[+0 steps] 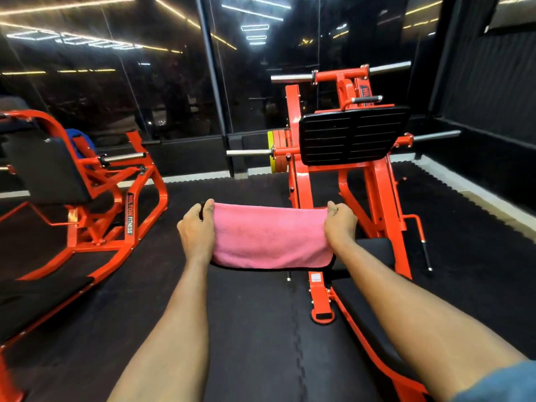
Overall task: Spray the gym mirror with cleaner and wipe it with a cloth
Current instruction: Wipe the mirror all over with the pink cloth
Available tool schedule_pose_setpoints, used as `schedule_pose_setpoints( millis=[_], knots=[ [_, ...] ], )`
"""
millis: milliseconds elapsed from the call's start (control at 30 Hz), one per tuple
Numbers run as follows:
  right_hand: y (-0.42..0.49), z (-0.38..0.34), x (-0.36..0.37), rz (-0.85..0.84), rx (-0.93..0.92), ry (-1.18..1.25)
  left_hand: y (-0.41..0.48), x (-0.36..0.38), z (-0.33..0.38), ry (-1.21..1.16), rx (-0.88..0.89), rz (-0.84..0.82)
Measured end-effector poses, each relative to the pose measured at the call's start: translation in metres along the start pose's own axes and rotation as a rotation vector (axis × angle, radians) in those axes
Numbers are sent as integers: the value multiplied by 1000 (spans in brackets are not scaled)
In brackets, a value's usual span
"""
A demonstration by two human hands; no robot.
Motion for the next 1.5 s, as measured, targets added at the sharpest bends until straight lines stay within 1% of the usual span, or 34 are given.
schedule_pose_setpoints(
  millis=[67, 167, 200, 233, 300, 367, 433, 467, 533, 600, 667, 733, 833, 900, 933, 1033, 1133, 1233, 1300, 1367, 1400, 1433, 1500],
  knots=[
    [-2, 9, 11, -64, 61, -38, 4, -2, -11, -1, -45, -30],
    [-9, 21, 31, -304, 108, -16, 7, -3, -21, -14, -105, -50],
    [-13, 23, 35, -344, 122, -16, 7, -4, -23, -14, -111, -54],
    [-15, 24, 35, -322, 111, -29, 7, -5, -24, -15, -107, -55],
    [-19, 21, 27, -174, 38, -82, 7, -7, -24, -24, -83, -41],
    [-24, 16, 16, -70, -33, -60, 4, -9, -22, -36, -42, -15],
    [-24, 12, 7, -27, -72, -38, 0, -9, -18, -31, -34, 4],
    [-24, 11, 5, -23, -63, -48, -2, -9, -16, -15, -54, 8],
    [-24, 4, 2, -23, -30, -95, -3, -3, -16, 59, -143, -16],
    [-23, -1, 3, -31, 6, -127, -3, 7, -17, 131, -239, -93],
    [-25, -11, 8, -57, -22, -142, -3, 19, -10, 176, -259, -178],
    [-32, -24, 17, -112, -108, -149, -7, 36, 7, 195, -179, -311],
    [-46, -43, 35, -266, -212, -121, -24, 65, 39, 173, -15, -555],
    [-52, -48, 44, -372, -244, -98, -34, 76, 53, 108, 16, -638],
    [-52, -48, 44, -406, -249, -87, -37, 78, 57, 57, 1, -661],
    [-55, -43, 32, -487, -219, 12, -46, 78, 59, -156, -119, -712],
    [-60, -39, 19, -570, -239, 86, -50, 75, 61, -306, -131, -745],
    [-59, -36, 11, -528, -281, 76, -53, 76, 65, -396, -109, -801],
    [-55, -34, 5, -481, -293, 73, -53, 74, 65, -405, -74, -773],
    [-53, -35, -5, -456, -277, 62, -48, 75, 56, -320, -39, -693],
    [-53, -36, -11, -455, -259, 77, -45, 76, 48, -244, -28, -685],
    [-54, -36, -18, -454, -243, 104, -43, 79, 42, -160, -8, -717],
    [-54, -36, -38, -430, -210, 177, -47, 88, 33, -62, 43, -896]
  ],
)
Point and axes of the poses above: each hand's wrist, its own y-axis towards the middle knuckle, its own x-axis out of the palm, z = x × y, the point moved 4 cm from there along y, towards the middle knuckle, and after that the axes turned 2 degrees about -z, right-handed, at the moved point
